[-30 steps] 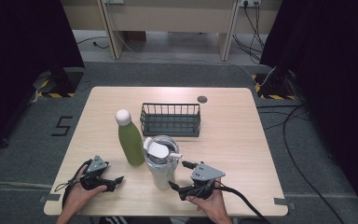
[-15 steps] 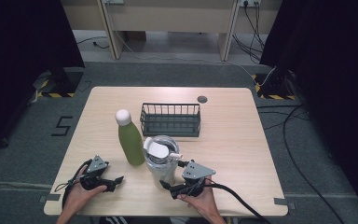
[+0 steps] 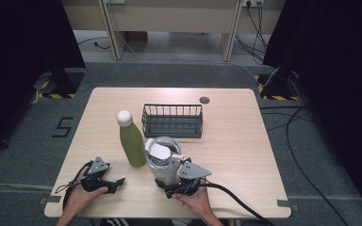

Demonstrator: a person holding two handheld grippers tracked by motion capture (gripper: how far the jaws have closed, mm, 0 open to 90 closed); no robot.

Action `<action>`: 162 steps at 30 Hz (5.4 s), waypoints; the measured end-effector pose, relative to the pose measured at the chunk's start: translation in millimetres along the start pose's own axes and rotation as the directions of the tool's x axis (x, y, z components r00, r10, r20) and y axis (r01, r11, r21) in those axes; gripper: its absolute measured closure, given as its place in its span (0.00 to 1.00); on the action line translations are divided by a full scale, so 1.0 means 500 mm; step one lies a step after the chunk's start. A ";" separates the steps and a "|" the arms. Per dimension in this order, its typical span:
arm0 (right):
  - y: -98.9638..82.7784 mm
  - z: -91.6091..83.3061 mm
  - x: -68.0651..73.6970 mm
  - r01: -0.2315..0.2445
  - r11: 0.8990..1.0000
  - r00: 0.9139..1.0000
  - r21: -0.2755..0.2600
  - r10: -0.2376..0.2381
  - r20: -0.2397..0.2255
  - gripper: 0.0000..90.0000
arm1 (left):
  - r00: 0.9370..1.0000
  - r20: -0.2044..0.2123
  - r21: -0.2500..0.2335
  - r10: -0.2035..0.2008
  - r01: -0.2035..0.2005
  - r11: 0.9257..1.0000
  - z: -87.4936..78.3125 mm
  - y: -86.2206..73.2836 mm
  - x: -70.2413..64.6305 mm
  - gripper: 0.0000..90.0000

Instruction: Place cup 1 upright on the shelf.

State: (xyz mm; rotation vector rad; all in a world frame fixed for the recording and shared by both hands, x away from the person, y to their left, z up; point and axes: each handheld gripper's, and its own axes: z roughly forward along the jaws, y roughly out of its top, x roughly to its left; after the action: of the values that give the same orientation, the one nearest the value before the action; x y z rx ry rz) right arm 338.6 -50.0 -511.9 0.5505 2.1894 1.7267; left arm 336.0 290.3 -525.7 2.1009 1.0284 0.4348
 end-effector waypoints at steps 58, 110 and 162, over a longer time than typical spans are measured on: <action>0.057 -0.014 -0.057 -0.017 0.997 0.995 -0.069 0.024 0.092 0.12 | 1.000 0.003 0.000 0.001 -0.001 1.000 0.000 0.000 0.000 0.11; 0.216 -0.019 -0.165 -0.035 0.997 0.981 -0.063 0.046 0.187 0.12 | 1.000 0.002 0.001 0.001 -0.001 1.000 0.000 0.000 0.000 0.11; 0.262 0.073 -0.343 -0.037 0.999 0.923 -0.014 0.039 0.382 0.12 | 1.000 0.004 0.001 0.000 0.000 1.000 0.000 0.001 0.000 0.11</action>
State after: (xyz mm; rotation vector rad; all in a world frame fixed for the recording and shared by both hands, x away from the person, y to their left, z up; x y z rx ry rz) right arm 521.4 -72.9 -393.6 0.8542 1.9056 1.4910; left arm 336.3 290.2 -525.4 2.1016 1.0263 0.4300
